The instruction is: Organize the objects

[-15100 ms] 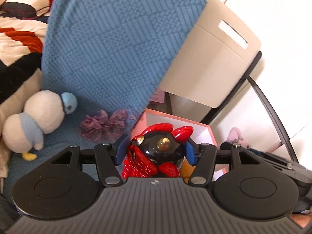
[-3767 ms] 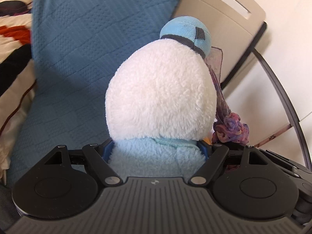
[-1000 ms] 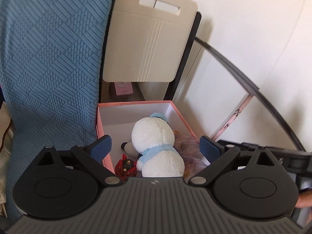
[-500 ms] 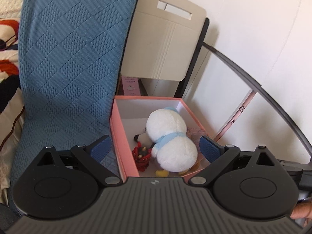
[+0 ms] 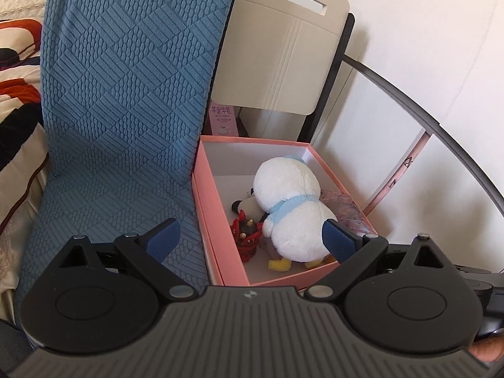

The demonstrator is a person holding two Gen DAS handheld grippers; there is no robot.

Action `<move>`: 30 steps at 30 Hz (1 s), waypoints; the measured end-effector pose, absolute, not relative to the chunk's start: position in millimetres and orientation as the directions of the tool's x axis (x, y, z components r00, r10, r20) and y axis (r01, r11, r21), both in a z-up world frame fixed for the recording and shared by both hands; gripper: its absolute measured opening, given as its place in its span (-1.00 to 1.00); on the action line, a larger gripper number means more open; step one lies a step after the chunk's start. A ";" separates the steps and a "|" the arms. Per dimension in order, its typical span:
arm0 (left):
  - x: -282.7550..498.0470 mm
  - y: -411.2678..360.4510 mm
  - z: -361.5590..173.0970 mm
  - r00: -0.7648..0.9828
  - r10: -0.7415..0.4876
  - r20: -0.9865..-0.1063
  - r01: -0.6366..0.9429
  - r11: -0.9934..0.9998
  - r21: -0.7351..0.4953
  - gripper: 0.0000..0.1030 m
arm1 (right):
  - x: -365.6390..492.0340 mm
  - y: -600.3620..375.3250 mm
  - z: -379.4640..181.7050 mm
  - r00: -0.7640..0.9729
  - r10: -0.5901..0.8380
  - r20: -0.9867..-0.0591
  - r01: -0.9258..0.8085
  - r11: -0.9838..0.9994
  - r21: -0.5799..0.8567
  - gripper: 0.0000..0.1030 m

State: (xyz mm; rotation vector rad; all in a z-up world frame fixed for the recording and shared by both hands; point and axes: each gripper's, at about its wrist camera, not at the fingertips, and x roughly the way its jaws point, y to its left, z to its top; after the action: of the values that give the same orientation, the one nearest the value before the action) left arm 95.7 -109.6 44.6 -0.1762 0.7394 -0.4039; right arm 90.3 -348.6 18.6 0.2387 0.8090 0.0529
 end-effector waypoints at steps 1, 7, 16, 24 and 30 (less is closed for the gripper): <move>95.3 -110.2 44.6 0.663 -0.422 -0.618 0.298 0.907 -0.298 0.91 | 89.6 -349.1 19.1 0.691 0.137 -0.710 0.046 0.972 0.232 0.77; 90.0 -110.5 47.4 0.667 -0.427 -0.611 0.308 0.904 -0.296 0.91 | 85.6 -348.0 21.3 0.696 0.133 -0.705 0.040 0.974 0.223 0.77; 84.4 -112.2 53.0 0.669 -0.428 -0.608 0.316 0.904 -0.288 0.91 | 77.2 -348.3 24.5 0.694 0.139 -0.707 0.048 0.970 0.238 0.77; 82.3 -113.7 55.5 0.670 -0.423 -0.610 0.316 0.906 -0.281 0.91 | 73.4 -347.5 27.7 0.695 0.137 -0.706 0.044 0.972 0.233 0.77; 81.6 -115.2 54.8 0.666 -0.421 -0.616 0.319 0.907 -0.275 0.91 | 72.0 -348.6 26.9 0.691 0.142 -0.708 0.045 0.970 0.238 0.77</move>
State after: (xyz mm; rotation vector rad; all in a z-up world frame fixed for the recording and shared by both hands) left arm 81.6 -115.2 54.8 -0.1484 0.7318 -0.4193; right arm 72.0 -348.6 26.9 0.2458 0.8078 0.0549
